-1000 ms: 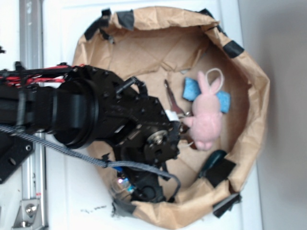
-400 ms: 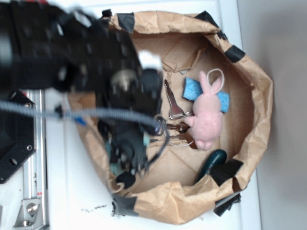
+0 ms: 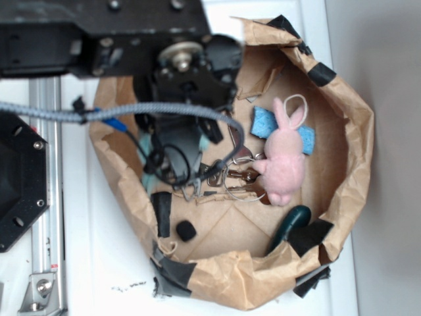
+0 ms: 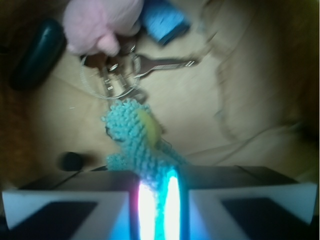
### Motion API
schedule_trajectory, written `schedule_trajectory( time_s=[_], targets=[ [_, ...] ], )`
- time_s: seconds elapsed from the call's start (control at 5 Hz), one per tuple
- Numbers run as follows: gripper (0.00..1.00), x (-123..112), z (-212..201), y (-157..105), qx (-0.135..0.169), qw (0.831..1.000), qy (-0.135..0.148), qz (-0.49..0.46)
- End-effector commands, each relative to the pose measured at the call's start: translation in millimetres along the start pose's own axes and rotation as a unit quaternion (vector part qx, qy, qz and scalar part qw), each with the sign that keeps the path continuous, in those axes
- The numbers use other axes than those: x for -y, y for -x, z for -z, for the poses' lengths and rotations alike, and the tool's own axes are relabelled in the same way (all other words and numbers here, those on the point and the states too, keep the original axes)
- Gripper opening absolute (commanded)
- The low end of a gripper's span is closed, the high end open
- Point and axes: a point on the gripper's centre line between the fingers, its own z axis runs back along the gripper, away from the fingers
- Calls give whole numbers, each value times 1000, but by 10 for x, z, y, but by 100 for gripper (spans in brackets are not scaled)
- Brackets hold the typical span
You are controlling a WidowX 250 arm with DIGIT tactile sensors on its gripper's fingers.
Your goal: Grab the blue cloth.
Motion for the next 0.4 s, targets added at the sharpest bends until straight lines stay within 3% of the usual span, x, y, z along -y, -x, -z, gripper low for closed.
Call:
schedule_trajectory(
  time_s=[0.0, 0.2],
  targets=[
    [0, 338, -282, -128, 57, 990, -70, 110],
    [0, 336, -304, -102, 93, 985, -70, 127]
  ],
)
